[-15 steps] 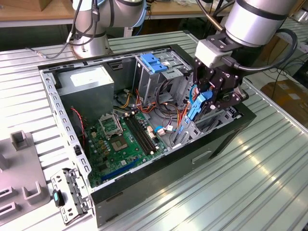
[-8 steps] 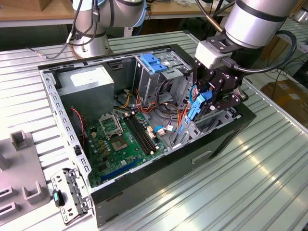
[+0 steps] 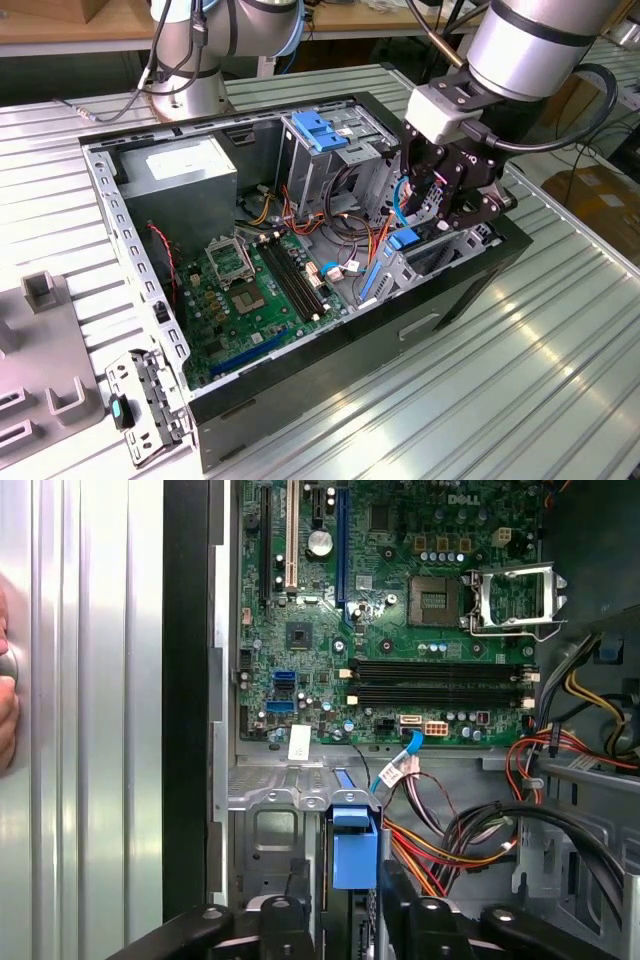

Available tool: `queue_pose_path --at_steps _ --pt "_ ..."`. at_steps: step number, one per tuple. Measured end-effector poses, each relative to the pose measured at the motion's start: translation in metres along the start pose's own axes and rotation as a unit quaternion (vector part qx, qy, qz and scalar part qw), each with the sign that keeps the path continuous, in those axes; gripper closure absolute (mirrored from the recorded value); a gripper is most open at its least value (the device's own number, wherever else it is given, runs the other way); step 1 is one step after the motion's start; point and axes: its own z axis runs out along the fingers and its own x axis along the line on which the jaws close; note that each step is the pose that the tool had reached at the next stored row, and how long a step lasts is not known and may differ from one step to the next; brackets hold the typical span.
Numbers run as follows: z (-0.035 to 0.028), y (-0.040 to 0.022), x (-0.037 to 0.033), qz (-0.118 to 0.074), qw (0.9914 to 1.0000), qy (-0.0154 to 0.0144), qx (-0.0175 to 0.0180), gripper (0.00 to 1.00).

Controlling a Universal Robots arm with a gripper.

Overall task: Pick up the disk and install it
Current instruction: 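Insert the disk into the insertion slot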

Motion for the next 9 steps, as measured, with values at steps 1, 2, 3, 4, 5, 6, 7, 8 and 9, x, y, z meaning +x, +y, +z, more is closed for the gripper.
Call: queue_pose_path --at_steps 1,2,3,4,5,6,7,8,9 --pt "0.0 0.0 0.0 0.0 1.0 0.0 0.0 0.64" --pt "0.0 0.0 0.0 0.0 1.0 0.0 0.0 0.7" --pt "0.0 0.0 0.0001 0.0 1.0 0.0 0.0 0.76" --pt "0.0 0.0 0.0001 0.0 1.0 0.0 0.0 0.76" --pt "0.0001 0.0 0.0001 0.0 1.0 0.0 0.0 0.76" --pt "0.0001 0.0 0.0002 0.0 1.0 0.0 0.0 0.89" --pt "0.0001 0.0 0.0002 0.0 1.0 0.0 0.0 0.89" --pt "0.0001 0.0 0.0003 0.0 1.0 0.0 0.0 0.89" --pt "0.0001 0.0 0.0003 0.0 1.0 0.0 0.0 0.89"
